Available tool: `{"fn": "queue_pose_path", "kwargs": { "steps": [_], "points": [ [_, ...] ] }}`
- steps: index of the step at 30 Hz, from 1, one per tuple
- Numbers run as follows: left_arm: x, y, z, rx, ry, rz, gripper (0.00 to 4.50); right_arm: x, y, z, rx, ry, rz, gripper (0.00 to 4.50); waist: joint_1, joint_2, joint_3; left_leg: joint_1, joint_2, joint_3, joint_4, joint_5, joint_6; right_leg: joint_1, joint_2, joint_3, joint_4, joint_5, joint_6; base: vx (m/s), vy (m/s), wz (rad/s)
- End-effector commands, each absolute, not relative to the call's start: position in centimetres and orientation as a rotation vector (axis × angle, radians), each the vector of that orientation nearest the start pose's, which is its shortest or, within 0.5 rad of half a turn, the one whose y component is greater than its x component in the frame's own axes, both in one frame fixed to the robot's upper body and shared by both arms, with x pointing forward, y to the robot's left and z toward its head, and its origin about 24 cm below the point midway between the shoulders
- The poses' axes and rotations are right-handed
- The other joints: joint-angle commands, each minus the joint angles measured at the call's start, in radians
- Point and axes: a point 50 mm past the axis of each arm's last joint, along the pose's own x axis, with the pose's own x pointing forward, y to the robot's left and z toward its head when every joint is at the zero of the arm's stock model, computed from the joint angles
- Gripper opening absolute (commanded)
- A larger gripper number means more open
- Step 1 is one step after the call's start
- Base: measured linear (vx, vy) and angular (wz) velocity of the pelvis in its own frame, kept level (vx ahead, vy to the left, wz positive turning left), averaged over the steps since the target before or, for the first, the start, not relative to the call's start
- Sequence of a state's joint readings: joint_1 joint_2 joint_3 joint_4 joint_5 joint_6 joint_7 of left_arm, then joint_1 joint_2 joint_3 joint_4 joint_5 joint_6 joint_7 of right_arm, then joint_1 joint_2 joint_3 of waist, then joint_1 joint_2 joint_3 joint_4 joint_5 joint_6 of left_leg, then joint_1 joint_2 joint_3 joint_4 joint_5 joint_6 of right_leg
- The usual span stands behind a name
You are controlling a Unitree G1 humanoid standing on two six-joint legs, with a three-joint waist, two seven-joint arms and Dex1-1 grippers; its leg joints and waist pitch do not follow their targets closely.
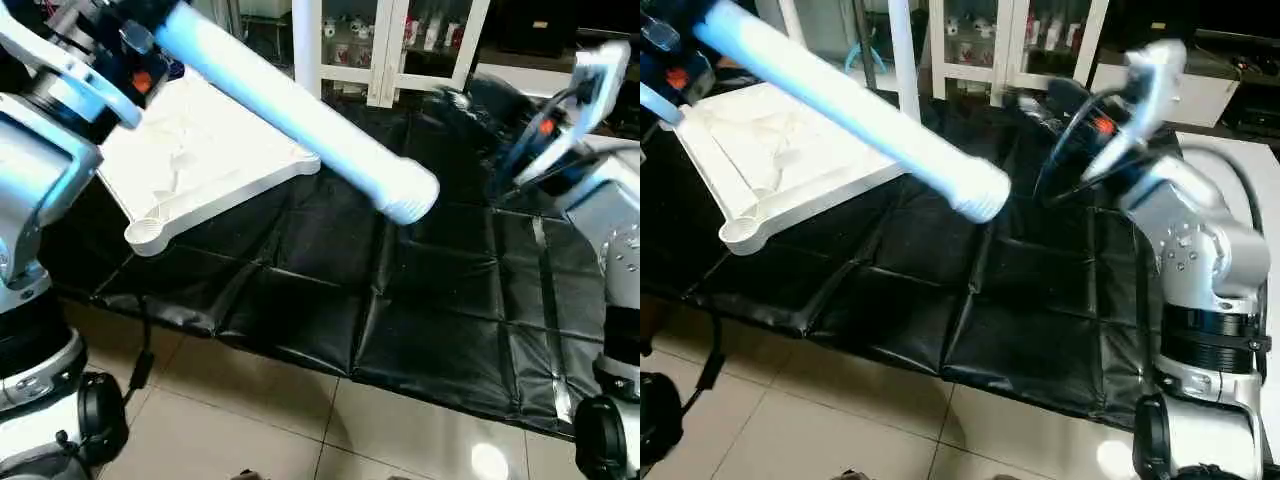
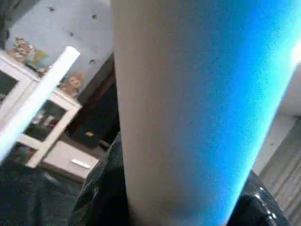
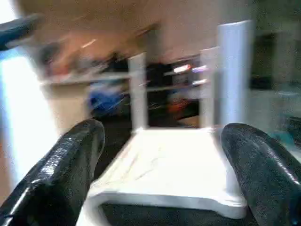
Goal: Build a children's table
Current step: Pick table leg
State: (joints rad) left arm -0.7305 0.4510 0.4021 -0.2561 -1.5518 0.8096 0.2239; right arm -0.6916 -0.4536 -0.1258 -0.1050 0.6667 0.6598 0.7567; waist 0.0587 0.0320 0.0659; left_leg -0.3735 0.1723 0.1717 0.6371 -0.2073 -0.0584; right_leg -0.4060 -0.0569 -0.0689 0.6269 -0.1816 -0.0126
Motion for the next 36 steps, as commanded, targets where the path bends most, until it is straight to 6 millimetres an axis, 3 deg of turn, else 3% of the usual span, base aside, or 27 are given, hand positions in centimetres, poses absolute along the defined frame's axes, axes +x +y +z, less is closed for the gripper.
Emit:
{"fn": "queue_pose_path", "kwargs": {
  "steps": [1,3,4,6,9,15,18,36],
  "points": [
    [28.2,17.4,28.9,-0.673,-0.187,-0.67,1.62,29.7,-12.3,22.6,-0.056,-0.119,1.175,4.5,0.003,0.001,-0.067,0.004,0.041,-0.021,-0.077,-0.141,-0.012,0.053,-0.062,0.049,-0.077,-0.299,-0.11,0.0,0.0,0.0],
    [28.3,17.1,28.6,-0.646,-0.176,-0.665,1.62,29.5,-10.9,21.8,-0.134,-0.091,1.193,4.5,0.004,-0.001,-0.066,0.005,0.041,-0.02,-0.077,-0.151,-0.027,0.051,-0.067,0.051,-0.082,-0.338,-0.1,0.0,0.0,0.0],
    [28.5,16.9,28.5,-0.634,-0.17,-0.661,1.62,29.5,-9.9,21.4,-0.175,-0.081,1.181,4.5,0.003,0.004,-0.067,0.006,0.04,-0.021,-0.076,-0.153,-0.036,0.049,-0.067,0.051,-0.082,-0.352,-0.1,0.0,0.0,0.0],
    [28.5,16.8,28.5,-0.64,-0.172,-0.662,1.62,29.6,-9.4,21.1,-0.208,-0.076,1.172,4.5,0.003,0.002,-0.068,0.009,0.04,-0.02,-0.076,-0.164,-0.048,0.045,-0.067,0.052,-0.083,-0.359,-0.103,0.0,0.0,0.0],
    [28.6,16.3,28.7,-0.642,-0.175,-0.673,1.62,30.2,-7.9,18.9,-0.378,-0.054,1.106,4.5,0.004,0.001,-0.068,0.006,0.04,-0.021,-0.078,-0.163,-0.066,0.046,-0.068,0.052,-0.079,-0.336,-0.111,0.0,0.0,0.0],
    [28.5,15.9,28.4,-0.596,-0.17,-0.679,1.62,30.4,-6.9,18.3,-0.454,-0.049,1.048,4.5,0.001,0.001,-0.071,0.003,0.039,-0.021,-0.077,-0.146,-0.061,0.053,-0.066,0.056,-0.068,-0.256,-0.132,0.0,0.0,0.0],
    [28.4,15.8,28.1,-0.565,-0.165,-0.676,1.62,30.4,-6.7,18.1,-0.452,-0.049,1.034,4.5,0.0,0.002,-0.072,0.004,0.041,-0.02,-0.077,-0.15,-0.058,0.053,-0.067,0.057,-0.067,-0.25,-0.141,0.0,0.0,0.0],
    [28.9,16.0,27.4,-0.465,-0.159,-0.662,1.62,31.0,-7.0,18.4,-0.403,-0.07,0.97,2.98,-0.003,0.01,-0.073,0.008,0.04,-0.021,-0.077,-0.169,-0.06,0.054,-0.066,0.057,-0.066,-0.233,-0.153,0.0,0.0,0.0]
  ]
}}
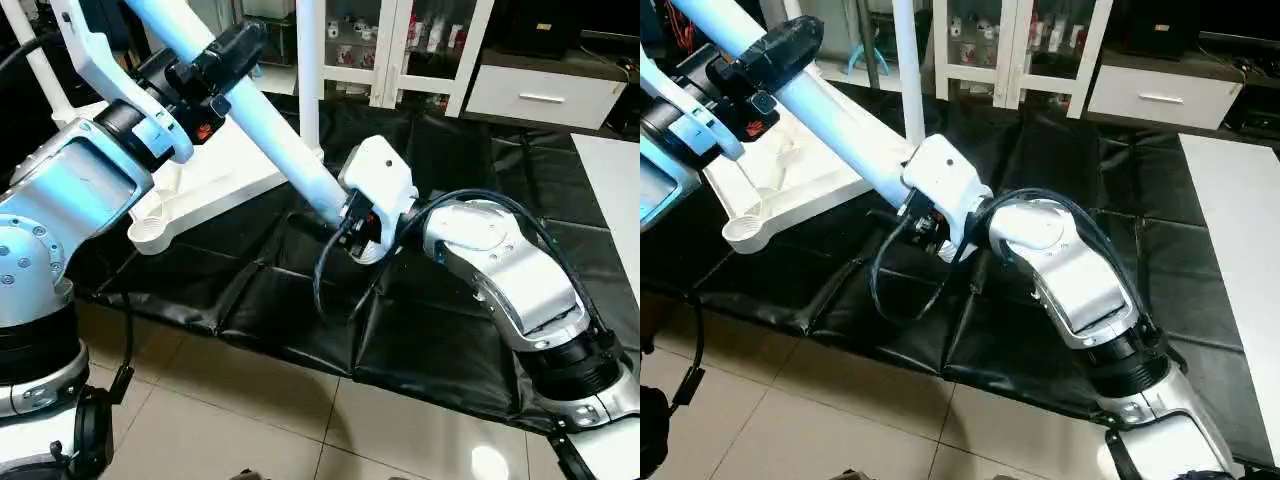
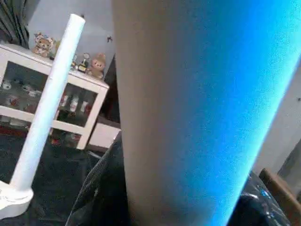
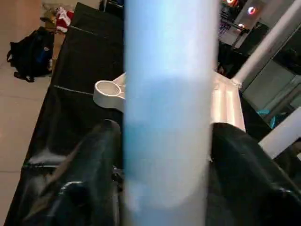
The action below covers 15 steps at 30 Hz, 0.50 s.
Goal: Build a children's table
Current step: Pick table leg
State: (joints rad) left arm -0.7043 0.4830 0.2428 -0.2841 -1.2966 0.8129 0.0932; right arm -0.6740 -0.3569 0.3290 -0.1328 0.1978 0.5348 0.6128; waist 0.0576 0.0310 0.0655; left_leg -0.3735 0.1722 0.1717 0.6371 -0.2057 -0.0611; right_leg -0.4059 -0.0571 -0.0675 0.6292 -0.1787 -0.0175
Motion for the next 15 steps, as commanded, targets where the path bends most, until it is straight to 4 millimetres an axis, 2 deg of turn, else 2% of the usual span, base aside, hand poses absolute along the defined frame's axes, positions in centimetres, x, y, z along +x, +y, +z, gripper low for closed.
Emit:
{"fn": "queue_pose_path", "kwargs": {
  "steps": [1,8,9,10,15],
  "points": [
    [28.9,16.07,27.37,-0.461,-0.159,-0.66,1.62,31.02,-7.03,18.34,-0.403,-0.069,0.969,2.85,-0.001,0.012,-0.072,0.008,0.041,-0.021,-0.078,-0.173,-0.059,0.053,-0.066,0.056,-0.068,-0.238,-0.149,0.0,0.0,0.0],
    [28.91,16.08,27.29,-0.451,-0.158,-0.663,1.62,31.02,-6.98,18.22,-0.404,-0.064,0.98,2.4,-0.001,0.011,-0.073,0.008,0.04,-0.021,-0.077,-0.169,-0.057,0.054,-0.066,0.056,-0.067,-0.232,-0.153,0.0,0.0,0.0],
    [28.91,16.09,27.36,-0.451,-0.161,-0.664,1.62,31.0,-6.96,18.16,-0.403,-0.06,0.985,2.29,-0.001,0.006,-0.073,0.008,0.041,-0.021,-0.077,-0.171,-0.056,0.054,-0.065,0.055,-0.068,-0.233,-0.154,0.0,0.0,0.0],
    [28.9,16.11,27.41,-0.451,-0.164,-0.664,1.62,30.98,-6.95,18.1,-0.403,-0.058,0.989,2.18,0.0,0.009,-0.073,0.007,0.041,-0.021,-0.077,-0.169,-0.056,0.055,-0.067,0.056,-0.066,-0.233,-0.155,0.0,0.0,0.0],
    [28.88,16.02,27.04,-0.423,-0.153,-0.662,1.62,31.04,-7.03,17.98,-0.409,-0.052,0.999,1.86,0.001,0.007,-0.073,0.006,0.04,-0.02,-0.076,-0.153,-0.05,0.056,-0.067,0.056,-0.065,-0.223,-0.156,0.0,0.0,0.0]
  ]
}}
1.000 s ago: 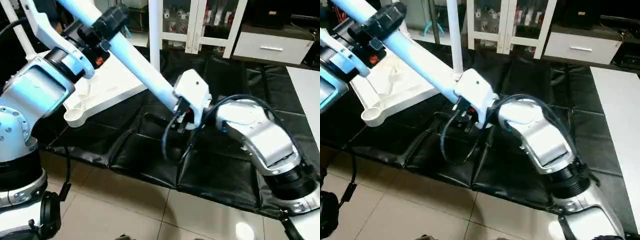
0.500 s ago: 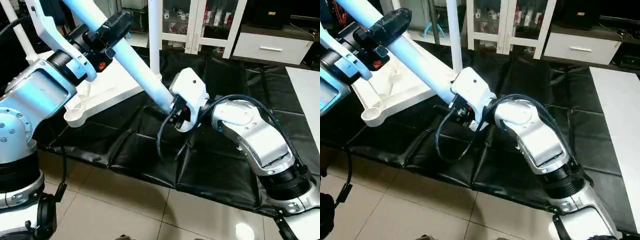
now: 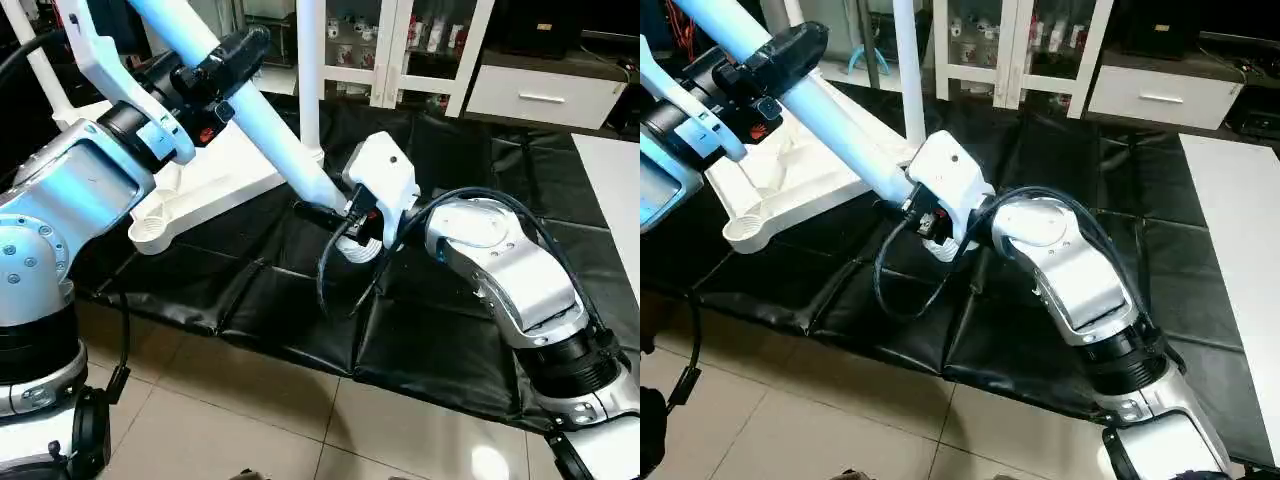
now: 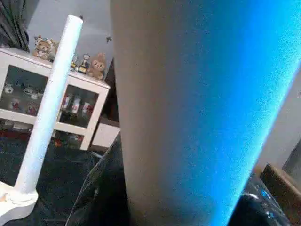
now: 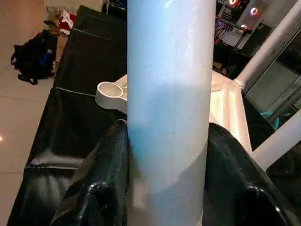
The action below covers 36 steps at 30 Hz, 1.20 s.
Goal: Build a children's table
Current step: Pick table leg
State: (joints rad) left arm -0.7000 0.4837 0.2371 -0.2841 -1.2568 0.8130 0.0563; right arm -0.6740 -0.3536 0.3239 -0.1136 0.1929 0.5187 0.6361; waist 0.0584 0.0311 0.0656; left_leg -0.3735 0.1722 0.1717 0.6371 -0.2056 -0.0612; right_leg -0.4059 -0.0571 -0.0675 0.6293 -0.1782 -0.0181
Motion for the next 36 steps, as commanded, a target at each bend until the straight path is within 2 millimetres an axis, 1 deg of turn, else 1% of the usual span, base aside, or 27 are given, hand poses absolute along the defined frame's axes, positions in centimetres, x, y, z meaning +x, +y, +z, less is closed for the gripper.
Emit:
{"fn": "queue_pose_path", "kwargs": {
  "steps": [1,2,6,7,9,10,11,12,14,15,16,17,18,19,20,21,23,24,25,26,27,28,29,32,33,35,36],
  "points": [
    [28.9,16.1,26.8,-0.387,-0.136,-0.651,2.18,31.1,-7.1,18.1,-0.402,-0.056,0.998,1.82,0.001,0.011,-0.073,0.006,0.041,-0.021,-0.076,-0.156,-0.05,0.055,-0.067,0.056,-0.066,-0.228,-0.155,0.0,0.0,0.0],
    [28.7,16.0,26.4,-0.374,-0.116,-0.667,2.18,31.2,-7.2,18.3,-0.391,-0.065,0.997,1.82,0.0,0.008,-0.074,0.007,0.041,-0.021,-0.076,-0.157,-0.05,0.055,-0.067,0.055,-0.065,-0.229,-0.154,0.0,0.0,0.0],
    [28.6,16.2,25.5,-0.339,-0.08,-0.689,2.67,30.9,-7.2,19.1,-0.302,-0.088,1.055,1.8,-0.002,0.011,-0.072,0.008,0.043,-0.021,-0.078,-0.173,-0.045,0.053,-0.068,0.056,-0.067,-0.249,-0.153,0.0,0.0,0.0],
    [28.6,16.2,25.4,-0.336,-0.08,-0.691,2.67,30.8,-7.2,19.1,-0.299,-0.089,1.058,1.8,-0.001,0.011,-0.072,0.009,0.042,-0.021,-0.078,-0.175,-0.047,0.052,-0.067,0.055,-0.067,-0.251,-0.154,0.0,0.0,0.0],
    [28.3,16.2,25.3,-0.324,-0.089,-0.725,2.8,30.3,-7.5,19.4,-0.256,-0.106,1.138,1.8,0.0,0.011,-0.073,0.01,0.043,-0.021,-0.078,-0.18,-0.041,0.053,-0.068,0.055,-0.068,-0.249,-0.157,0.0,0.0,0.0],
    [27.8,16.0,25.5,-0.328,-0.113,-0.786,2.98,30.0,-7.9,19.7,-0.211,-0.107,1.19,1.8,0.001,0.012,-0.073,0.01,0.044,-0.021,-0.078,-0.179,-0.039,0.053,-0.069,0.056,-0.068,-0.242,-0.163,0.0,0.0,0.0],
    [27.1,15.7,25.8,-0.327,-0.13,-0.868,3.07,29.8,-8.6,19.8,-0.177,-0.105,1.23,1.79,0.004,0.009,-0.074,0.009,0.045,-0.021,-0.078,-0.172,-0.034,0.055,-0.07,0.057,-0.067,-0.229,-0.168,0.0,0.0,0.0],
    [27.0,15.7,25.9,-0.326,-0.13,-0.871,3.14,29.7,-8.6,19.8,-0.176,-0.105,1.232,1.79,0.004,0.009,-0.073,0.01,0.043,-0.02,-0.078,-0.171,-0.028,0.055,-0.068,0.056,-0.067,-0.227,-0.172,0.0,0.0,0.0],
    [25.8,14.9,26.6,-0.303,-0.158,-1.011,3.32,29.2,-9.7,20.0,-0.13,-0.087,1.321,1.79,0.008,0.01,-0.074,0.009,0.045,-0.021,-0.077,-0.161,-0.024,0.056,-0.069,0.056,-0.064,-0.212,-0.18,0.0,0.0,0.0],
    [25.8,14.9,26.6,-0.303,-0.158,-1.011,3.43,29.2,-9.7,20.0,-0.13,-0.087,1.321,1.79,0.008,0.009,-0.074,0.008,0.043,-0.02,-0.077,-0.158,-0.019,0.057,-0.068,0.055,-0.064,-0.209,-0.186,0.0,0.0,0.0],
    [25.4,14.6,26.9,-0.304,-0.174,-1.069,3.52,28.6,-10.2,20.0,-0.108,-0.061,1.387,1.79,0.007,0.009,-0.072,0.006,0.043,-0.02,-0.077,-0.16,-0.016,0.057,-0.068,0.055,-0.065,-0.216,-0.187,0.0,0.0,0.0],
    [25.3,14.4,27.0,-0.318,-0.188,-1.11,3.6,28.1,-10.7,19.9,-0.095,-0.035,1.443,1.79,0.007,0.007,-0.071,0.007,0.04,-0.018,-0.076,-0.168,-0.011,0.058,-0.067,0.055,-0.07,-0.232,-0.184,0.0,0.0,0.0],
    [25.3,14.4,27.0,-0.318,-0.188,-1.11,3.68,28.1,-10.7,19.9,-0.095,-0.035,1.443,1.79,0.009,0.01,-0.069,0.006,0.042,-0.02,-0.076,-0.178,-0.006,0.058,-0.069,0.055,-0.073,-0.263,-0.181,0.0,0.0,0.0],
    [24.9,14.1,27.2,-0.351,-0.209,-1.181,3.75,27.7,-11.2,19.9,-0.048,-0.005,1.503,1.79,0.008,0.018,-0.068,0.007,0.039,-0.021,-0.076,-0.186,-0.005,0.058,-0.068,0.053,-0.074,-0.281,-0.18,0.0,0.0,0.0],
    [24.7,13.9,27.3,-0.375,-0.224,-1.227,3.83,27.5,-11.5,20.0,-0.017,0.014,1.538,1.79,0.008,0.016,-0.07,0.008,0.04,-0.02,-0.076,-0.189,-0.004,0.061,-0.069,0.053,-0.077,-0.291,-0.177,0.0,0.0,0.0],
    [24.5,13.8,27.4,-0.387,-0.231,-1.258,3.97,27.4,-11.7,20.1,0.0,0.025,1.561,1.79,0.01,0.01,-0.071,0.008,0.039,-0.02,-0.074,-0.184,0.0,0.06,-0.07,0.053,-0.079,-0.298,-0.178,0.0,0.0,0.0],
    [24.5,13.7,27.3,-0.392,-0.23,-1.267,3.99,27.4,-11.8,20.0,-0.005,0.037,1.576,1.79,0.008,0.009,-0.07,0.002,0.04,-0.022,-0.075,-0.179,-0.001,0.061,-0.069,0.052,-0.078,-0.315,-0.171,0.0,0.0,0.0],
    [24.5,13.6,27.3,-0.397,-0.23,-1.277,3.99,27.3,-12.0,19.9,-0.011,0.052,1.594,1.79,0.008,0.009,-0.07,0.005,0.039,-0.022,-0.074,-0.184,-0.002,0.059,-0.068,0.05,-0.08,-0.336,-0.162,0.0,0.0,0.0],
    [24.4,13.3,27.2,-0.396,-0.216,-1.312,3.99,27.1,-12.2,19.5,-0.035,0.096,1.623,1.79,0.008,0.004,-0.069,0.007,0.039,-0.02,-0.073,-0.18,-0.001,0.057,-0.068,0.052,-0.083,-0.349,-0.155,0.0,0.0,0.0],
    [24.4,13.3,27.2,-0.396,-0.216,-1.312,3.99,27.1,-12.2,19.5,-0.035,0.096,1.623,1.79,0.011,0.007,-0.07,0.01,0.04,-0.021,-0.072,-0.18,0.0,0.056,-0.069,0.051,-0.085,-0.375,-0.147,0.0,0.0,0.0],
    [24.4,13.2,27.1,-0.397,-0.215,-1.325,3.99,27.2,-12.3,19.4,-0.038,0.104,1.624,1.79,0.01,0.006,-0.068,0.009,0.04,-0.021,-0.073,-0.179,0.001,0.054,-0.069,0.051,-0.086,-0.392,-0.14,0.0,0.0,0.0],
    [24.3,13.2,27.1,-0.399,-0.218,-1.331,3.82,27.2,-12.2,19.4,-0.037,0.102,1.618,1.79,0.011,0.009,-0.068,0.009,0.039,-0.021,-0.073,-0.178,0.0,0.054,-0.069,0.049,-0.086,-0.402,-0.136,0.0,0.0,0.0],
    [24.3,13.2,27.1,-0.409,-0.221,-1.33,3.71,27.3,-12.2,19.4,-0.034,0.097,1.613,1.79,0.011,0.007,-0.068,0.009,0.039,-0.02,-0.073,-0.176,0.0,0.053,-0.069,0.049,-0.088,-0.408,-0.132,0.0,0.0,0.0],
    [24.3,13.3,27.1,-0.417,-0.219,-1.329,3.5,27.4,-12.1,19.5,-0.032,0.094,1.611,1.79,0.011,0.007,-0.07,0.01,0.039,-0.021,-0.073,-0.162,0.0,0.053,-0.068,0.047,-0.086,-0.406,-0.126,0.0,0.0,0.0],
    [24.4,13.4,27.0,-0.419,-0.212,-1.331,3.25,27.3,-12.1,19.5,-0.031,0.096,1.614,1.79,0.012,0.007,-0.072,0.01,0.039,-0.02,-0.072,-0.153,0.002,0.052,-0.066,0.047,-0.084,-0.389,-0.13,0.0,0.0,0.0],
    [24.3,13.5,26.9,-0.419,-0.206,-1.334,3.22,27.3,-12.1,19.6,-0.028,0.099,1.615,1.79,0.013,0.006,-0.073,0.01,0.04,-0.021,-0.072,-0.145,0.003,0.053,-0.066,0.047,-0.083,-0.373,-0.134,0.0,0.0,0.0],
    [24.5,13.7,26.8,-0.414,-0.193,-1.32,3.15,27.4,-12.1,19.6,-0.03,0.101,1.61,1.79,0.014,0.009,-0.073,0.01,0.041,-0.021,-0.072,-0.141,0.004,0.052,-0.065,0.047,-0.079,-0.356,-0.139,0.0,0.0,0.0]
  ]
}}
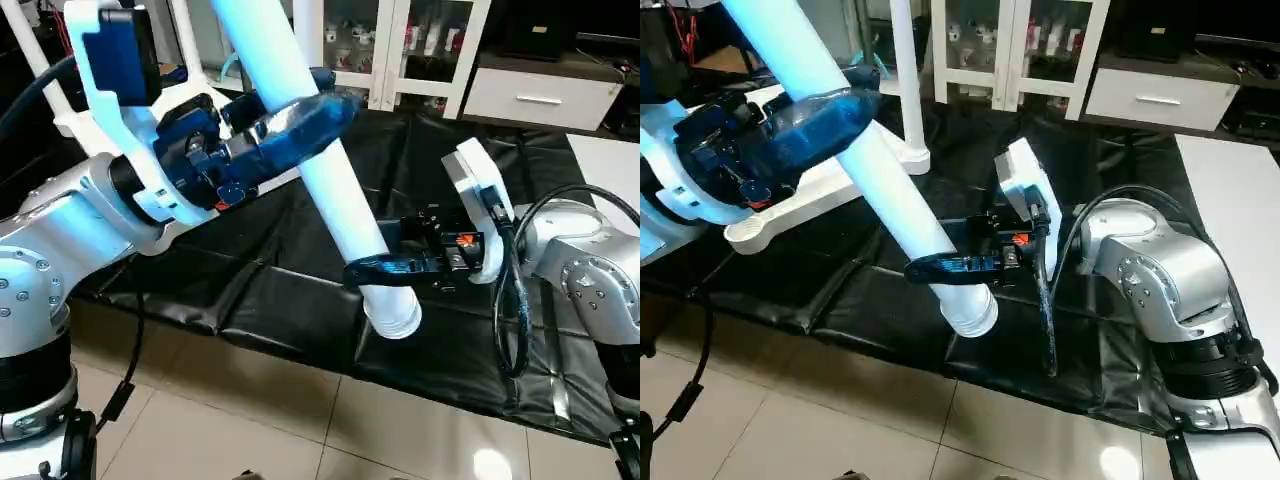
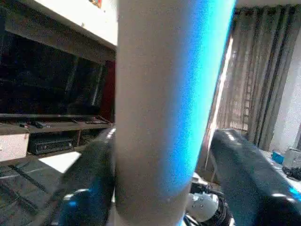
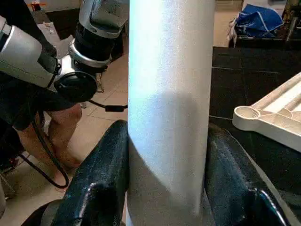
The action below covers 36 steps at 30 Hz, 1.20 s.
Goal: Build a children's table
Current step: Pick table leg
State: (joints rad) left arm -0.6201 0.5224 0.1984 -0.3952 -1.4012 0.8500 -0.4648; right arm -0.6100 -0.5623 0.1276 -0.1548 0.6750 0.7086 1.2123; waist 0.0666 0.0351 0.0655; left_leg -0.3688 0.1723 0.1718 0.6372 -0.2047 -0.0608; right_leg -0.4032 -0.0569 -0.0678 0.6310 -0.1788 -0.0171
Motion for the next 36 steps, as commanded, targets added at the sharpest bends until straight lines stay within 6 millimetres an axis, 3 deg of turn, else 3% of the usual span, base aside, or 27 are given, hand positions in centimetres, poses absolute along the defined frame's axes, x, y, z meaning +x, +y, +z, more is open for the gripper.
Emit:
{"fn": "queue_pose_path", "kwargs": {
  "steps": [1,8,18,19,23,25,27,28,29,30,31,32,33,34,36],
  "points": [
    [24.5,13.7,26.8,-0.414,-0.193,-1.32,2.99,27.4,-12.1,19.6,-0.03,0.101,1.61,1.79,0.006,0.005,-0.074,0.006,0.04,-0.021,-0.072,-0.14,0.004,0.05,-0.066,0.047,-0.081,-0.349,-0.142,0.0,0.0,0.0],
    [24.7,13.8,26.5,-0.423,-0.186,-1.29,2.31,27.5,-12.1,19.6,-0.04,0.095,1.608,1.79,0.01,0.005,-0.074,0.006,0.041,-0.02,-0.071,-0.135,0.003,0.052,-0.067,0.049,-0.078,-0.323,-0.156,0.0,0.0,0.0],
    [26.0,14.6,26.6,-0.434,-0.204,-1.14,1.7,28.0,-11.7,19.9,-0.064,0.05,1.575,1.79,0.019,0.004,-0.074,0.008,0.041,-0.019,-0.072,-0.144,-0.004,0.05,-0.068,0.048,-0.081,-0.352,-0.139,0.0,0.0,0.0],
    [26.1,14.6,26.6,-0.436,-0.205,-1.134,1.7,28.0,-11.7,20.0,-0.066,0.044,1.571,2.34,0.021,0.005,-0.075,0.008,0.042,-0.02,-0.072,-0.138,-0.004,0.05,-0.067,0.048,-0.08,-0.341,-0.14,0.0,0.0,0.0],
    [26.2,14.7,26.6,-0.444,-0.209,-1.112,1.68,28.3,-11.6,20.1,-0.077,0.021,1.539,2.55,0.02,0.004,-0.075,0.007,0.041,-0.019,-0.071,-0.138,-0.008,0.05,-0.066,0.048,-0.077,-0.321,-0.143,0.0,0.0,0.0],
    [26.4,14.8,26.7,-0.437,-0.218,-1.074,1.67,28.4,-11.6,20.1,-0.073,0.018,1.539,2.91,0.021,0.005,-0.076,0.006,0.042,-0.02,-0.071,-0.133,-0.007,0.051,-0.066,0.049,-0.076,-0.31,-0.146,0.0,0.0,0.0],
    [27.4,15.3,27.3,-0.422,-0.251,-0.946,1.67,28.7,-11.6,20.4,-0.079,-0.015,1.493,2.95,0.02,0.005,-0.077,0.006,0.041,-0.02,-0.07,-0.135,-0.008,0.051,-0.066,0.049,-0.076,-0.3,-0.151,0.0,0.0,0.0],
    [28.6,16.0,28.0,-0.393,-0.275,-0.788,1.67,29.8,-11.5,21.2,-0.073,-0.095,1.366,3.13,0.018,0.003,-0.076,0.006,0.042,-0.02,-0.071,-0.134,-0.01,0.05,-0.065,0.05,-0.076,-0.297,-0.151,0.0,0.0,0.0],
    [28.7,16.1,28.1,-0.391,-0.277,-0.77,1.66,29.9,-11.5,21.2,-0.072,-0.104,1.352,3.26,0.017,0.004,-0.075,0.005,0.04,-0.019,-0.07,-0.135,-0.011,0.048,-0.065,0.049,-0.077,-0.305,-0.149,0.0,0.0,0.0],
    [29.6,16.7,28.3,-0.392,-0.272,-0.644,1.66,30.9,-11.6,21.9,-0.043,-0.155,1.221,3.34,0.016,0.002,-0.079,0.007,0.036,-0.019,-0.068,-0.137,-0.018,0.05,-0.065,0.048,-0.078,-0.315,-0.144,0.0,0.0,0.0],
    [29.8,16.9,28.4,-0.392,-0.271,-0.609,1.66,31.2,-11.7,22.1,-0.036,-0.169,1.186,3.34,0.013,0.004,-0.073,0.006,0.038,-0.019,-0.07,-0.151,-0.029,0.045,-0.063,0.049,-0.08,-0.334,-0.133,0.0,0.0,0.0],
    [29.8,16.9,28.4,-0.392,-0.271,-0.609,1.66,31.2,-11.7,22.1,-0.036,-0.169,1.186,3.38,0.011,0.001,-0.073,0.006,0.035,-0.019,-0.07,-0.164,-0.029,0.049,-0.061,0.046,-0.083,-0.353,-0.12,0.0,0.0,0.0],
    [30.4,17.4,28.3,-0.4,-0.255,-0.496,1.66,32.0,-12.0,22.5,-0.023,-0.221,1.045,3.53,0.014,0.003,-0.075,0.005,0.034,-0.021,-0.07,-0.155,-0.028,0.054,-0.064,0.048,-0.083,-0.356,-0.1,0.0,0.0,0.0],
    [30.6,17.6,28.2,-0.41,-0.248,-0.444,1.66,32.3,-12.2,22.7,-0.005,-0.247,0.976,3.66,0.009,0.009,-0.075,0.002,0.036,-0.021,-0.07,-0.142,-0.042,0.047,-0.063,0.048,-0.08,-0.343,-0.096,0.0,0.0,0.0],
    [30.9,17.9,28.3,-0.468,-0.254,-0.353,1.66,32.5,-12.6,23.0,0.05,-0.305,0.878,3.85,0.008,0.008,-0.081,0.004,0.036,-0.02,-0.069,-0.125,-0.05,0.048,-0.061,0.048,-0.077,-0.288,-0.109,0.0,0.0,0.0]
  ]
}}
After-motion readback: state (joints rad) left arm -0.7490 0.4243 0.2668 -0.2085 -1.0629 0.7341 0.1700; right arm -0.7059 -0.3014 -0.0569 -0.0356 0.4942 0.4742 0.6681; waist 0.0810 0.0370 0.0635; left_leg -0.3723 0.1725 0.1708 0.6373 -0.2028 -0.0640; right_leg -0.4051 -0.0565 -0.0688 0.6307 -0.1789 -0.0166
